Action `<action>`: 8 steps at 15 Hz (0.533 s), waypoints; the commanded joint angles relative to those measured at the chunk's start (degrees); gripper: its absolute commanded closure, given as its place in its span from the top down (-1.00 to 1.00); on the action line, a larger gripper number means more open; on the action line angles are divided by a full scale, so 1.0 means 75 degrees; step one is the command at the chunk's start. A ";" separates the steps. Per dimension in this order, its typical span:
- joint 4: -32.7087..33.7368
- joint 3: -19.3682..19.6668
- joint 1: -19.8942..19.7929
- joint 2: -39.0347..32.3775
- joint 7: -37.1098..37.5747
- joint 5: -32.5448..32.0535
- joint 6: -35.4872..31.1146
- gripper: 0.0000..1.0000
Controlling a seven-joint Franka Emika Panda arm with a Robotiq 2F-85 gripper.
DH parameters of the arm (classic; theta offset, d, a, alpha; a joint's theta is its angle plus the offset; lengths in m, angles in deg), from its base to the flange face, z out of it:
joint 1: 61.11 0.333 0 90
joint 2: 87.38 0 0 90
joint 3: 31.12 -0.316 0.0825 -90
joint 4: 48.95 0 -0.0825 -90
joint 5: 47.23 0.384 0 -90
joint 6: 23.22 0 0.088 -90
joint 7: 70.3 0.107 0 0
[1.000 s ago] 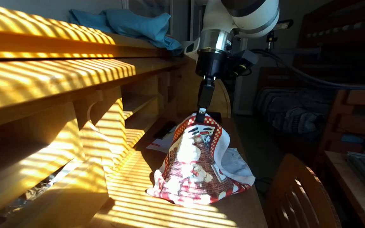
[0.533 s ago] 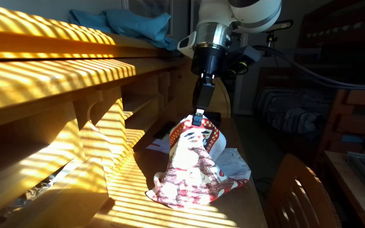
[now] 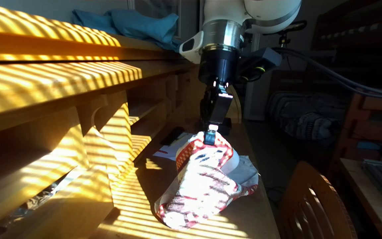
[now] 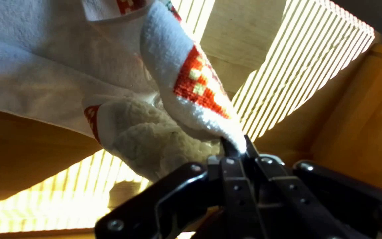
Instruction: Unfold the white and red towel and lay it out.
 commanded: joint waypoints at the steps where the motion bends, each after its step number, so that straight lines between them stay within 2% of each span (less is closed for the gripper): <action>1: 0.0037 -0.0063 0.0104 -0.0047 -0.0167 0.0219 0.0247 -0.96; 8: 0.0090 -0.0245 0.0298 -0.0305 -0.0177 0.0050 0.0246 -0.96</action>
